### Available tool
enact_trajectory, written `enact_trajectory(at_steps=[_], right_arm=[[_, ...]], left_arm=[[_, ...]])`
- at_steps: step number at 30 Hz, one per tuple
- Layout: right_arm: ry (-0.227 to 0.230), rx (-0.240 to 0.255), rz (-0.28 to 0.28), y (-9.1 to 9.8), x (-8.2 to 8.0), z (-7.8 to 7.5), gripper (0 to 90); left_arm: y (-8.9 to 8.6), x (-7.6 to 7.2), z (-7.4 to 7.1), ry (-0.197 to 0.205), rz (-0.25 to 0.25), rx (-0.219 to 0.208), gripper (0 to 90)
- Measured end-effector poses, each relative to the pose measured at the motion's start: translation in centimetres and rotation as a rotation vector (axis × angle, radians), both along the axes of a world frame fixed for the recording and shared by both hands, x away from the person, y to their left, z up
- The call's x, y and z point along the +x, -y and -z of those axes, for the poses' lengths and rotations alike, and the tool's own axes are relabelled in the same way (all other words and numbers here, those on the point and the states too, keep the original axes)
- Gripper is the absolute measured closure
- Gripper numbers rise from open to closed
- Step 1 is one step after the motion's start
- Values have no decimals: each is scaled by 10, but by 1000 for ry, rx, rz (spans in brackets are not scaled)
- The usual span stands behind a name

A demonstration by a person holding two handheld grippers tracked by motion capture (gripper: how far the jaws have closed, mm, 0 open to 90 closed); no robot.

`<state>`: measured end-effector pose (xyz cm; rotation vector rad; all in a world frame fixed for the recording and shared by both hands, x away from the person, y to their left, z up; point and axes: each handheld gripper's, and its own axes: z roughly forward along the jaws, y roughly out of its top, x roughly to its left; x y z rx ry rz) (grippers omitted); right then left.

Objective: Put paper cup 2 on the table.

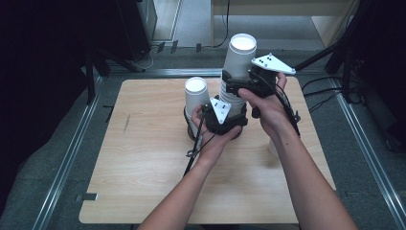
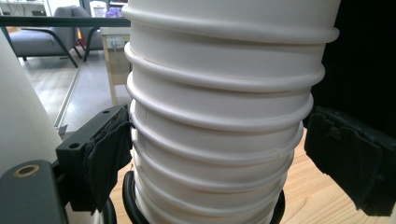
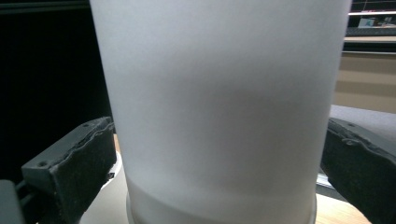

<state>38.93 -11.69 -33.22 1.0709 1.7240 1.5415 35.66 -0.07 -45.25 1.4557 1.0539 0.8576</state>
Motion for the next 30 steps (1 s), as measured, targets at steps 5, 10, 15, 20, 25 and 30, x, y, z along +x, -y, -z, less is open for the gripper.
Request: enact_trajectory(at_steps=[5,10,15,20,25,30], right_arm=[[-10,23,-11,3,4,0,10],[-20,37,-21,4,7,3,17],[-16,51,-32,2,8,3,17],[-9,44,-31,-1,10,2,43],[-3,45,-23,-4,10,1,66],[3,45,-11,-2,9,1,97]], left_arm=[[0,0,1,1,3,0,81],[0,0,0,2,0,-5,83],[0,1,1,5,-4,-4,84],[1,1,2,5,-11,-3,85],[1,1,2,3,-9,-8,85],[1,1,2,3,-7,-11,87]])
